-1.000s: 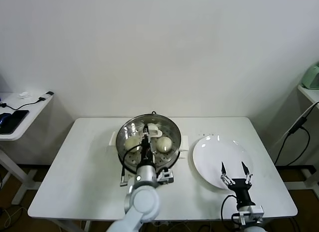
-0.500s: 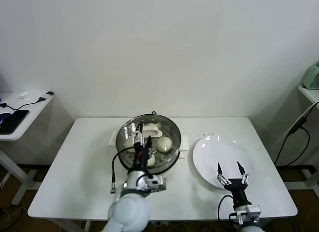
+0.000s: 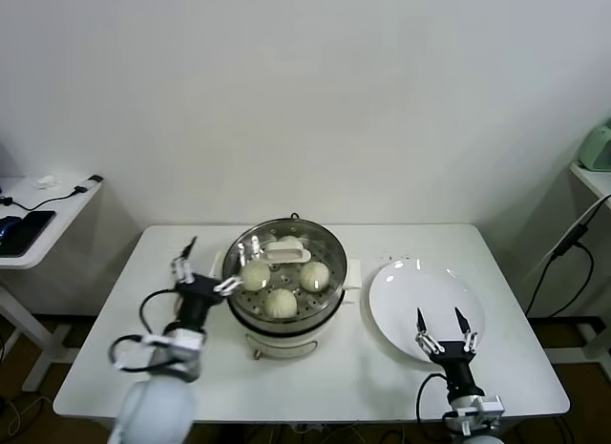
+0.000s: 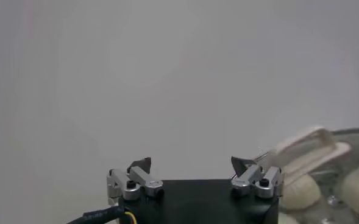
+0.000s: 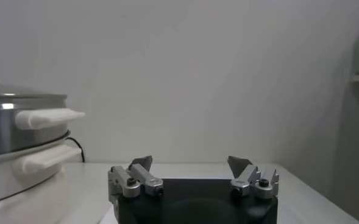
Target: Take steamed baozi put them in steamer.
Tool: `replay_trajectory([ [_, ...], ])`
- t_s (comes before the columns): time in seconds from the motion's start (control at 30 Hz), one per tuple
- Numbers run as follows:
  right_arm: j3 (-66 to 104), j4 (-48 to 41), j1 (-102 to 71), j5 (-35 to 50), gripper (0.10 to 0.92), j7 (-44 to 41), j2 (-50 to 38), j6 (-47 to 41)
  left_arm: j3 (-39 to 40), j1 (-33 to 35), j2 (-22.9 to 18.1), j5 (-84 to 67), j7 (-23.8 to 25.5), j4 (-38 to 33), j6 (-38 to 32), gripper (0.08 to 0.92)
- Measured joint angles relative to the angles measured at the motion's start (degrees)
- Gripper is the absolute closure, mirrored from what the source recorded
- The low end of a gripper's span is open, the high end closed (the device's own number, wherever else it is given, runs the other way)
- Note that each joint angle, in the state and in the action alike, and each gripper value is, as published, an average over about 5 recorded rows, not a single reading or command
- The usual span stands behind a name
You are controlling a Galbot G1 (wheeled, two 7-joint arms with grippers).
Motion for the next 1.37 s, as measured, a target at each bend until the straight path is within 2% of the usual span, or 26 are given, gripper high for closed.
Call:
replay_trajectory([
  [0.27, 0.1, -1.2, 0.5, 0.8, 0.203, 0.1, 0.0, 0.9, -7.1, 3.9, 2.4, -19.4, 0.5, 5.6, -10.4, 0.177],
  [0.57, -0.3, -2.4, 0.9, 1.8, 0.203, 1.0, 0.0, -0.1, -9.0, 5.6, 3.1, -27.4, 3.1, 14.2, -18.4, 0.177],
  [1.0, -1.2, -2.7, 0.9, 2.6, 0.203, 1.3, -0.3, -0.6, -9.1, 6.1, 3.1, -29.1, 4.4, 22.0, -24.1, 0.177],
  [1.37, -1.7, -3.0, 1.1, 2.7, 0.203, 1.3, -0.4, -0.9, -9.3, 6.5, 3.2, -29.2, 4.8, 24.3, -25.6, 0.177],
])
